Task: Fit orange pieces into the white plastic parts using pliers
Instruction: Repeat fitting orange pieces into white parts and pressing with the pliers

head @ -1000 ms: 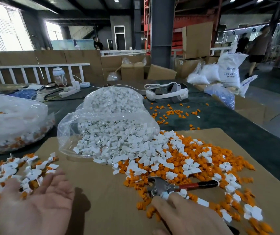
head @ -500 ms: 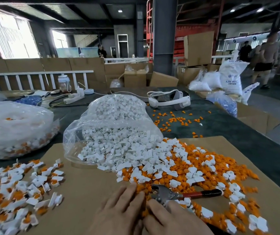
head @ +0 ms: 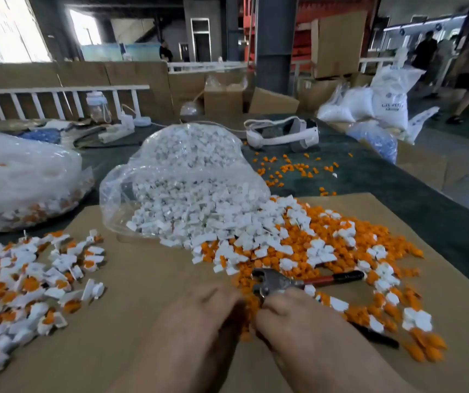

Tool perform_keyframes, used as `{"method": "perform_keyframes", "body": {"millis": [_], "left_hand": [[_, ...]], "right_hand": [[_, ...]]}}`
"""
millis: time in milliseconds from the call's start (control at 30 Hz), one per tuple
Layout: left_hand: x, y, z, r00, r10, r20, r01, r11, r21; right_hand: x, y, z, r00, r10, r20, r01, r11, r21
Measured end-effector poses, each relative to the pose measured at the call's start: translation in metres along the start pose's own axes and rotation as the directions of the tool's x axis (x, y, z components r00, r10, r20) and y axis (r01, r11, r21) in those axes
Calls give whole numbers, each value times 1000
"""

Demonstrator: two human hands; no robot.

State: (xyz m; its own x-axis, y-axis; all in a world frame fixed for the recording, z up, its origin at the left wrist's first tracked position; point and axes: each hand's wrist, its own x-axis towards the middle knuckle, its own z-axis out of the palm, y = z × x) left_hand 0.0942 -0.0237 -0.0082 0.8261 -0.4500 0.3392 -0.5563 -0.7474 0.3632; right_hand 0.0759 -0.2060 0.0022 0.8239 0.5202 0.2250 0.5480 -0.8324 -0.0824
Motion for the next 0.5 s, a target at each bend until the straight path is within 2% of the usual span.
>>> {"method": "perform_keyframes", "body": {"millis": [67, 100, 167, 267, 333, 367, 433, 500], "left_hand": [[-11, -1, 6, 999, -15, -50, 13, 999, -48], [-14, 0, 6, 999, -19, -44, 18, 999, -36], [-13, 1, 8, 998, -31, -51, 31, 999, -15], [-12, 3, 11, 998, -44, -54, 42, 998, -45], [-13, 2, 11, 997, -71, -38, 68, 995, -69], [-13, 1, 11, 995, -93, -31, 90, 993, -72], [-13, -1, 12, 993, -116, -13, 115, 990, -81], [-13, 0, 13, 991, -125, -38, 121, 987, -108]], "right_hand": [[-9, -1, -4, 996, -9, 88, 1, 996, 89], [-11, 0, -4, 999, -38, 16, 37, 997, 71], [-13, -2, -6, 999, 1, -49, 4, 995, 102], [-15, -5, -11, 992, 122, -37, -105, 943, 315], [-18, -2, -10, 966, 253, -52, -200, 859, 471], [-19, -1, -8, 945, 326, -27, -245, 760, 602], [-19, -3, -10, 899, 419, 126, -313, 414, 855], [-18, -2, -11, 864, 435, 254, -341, 134, 931]]}}
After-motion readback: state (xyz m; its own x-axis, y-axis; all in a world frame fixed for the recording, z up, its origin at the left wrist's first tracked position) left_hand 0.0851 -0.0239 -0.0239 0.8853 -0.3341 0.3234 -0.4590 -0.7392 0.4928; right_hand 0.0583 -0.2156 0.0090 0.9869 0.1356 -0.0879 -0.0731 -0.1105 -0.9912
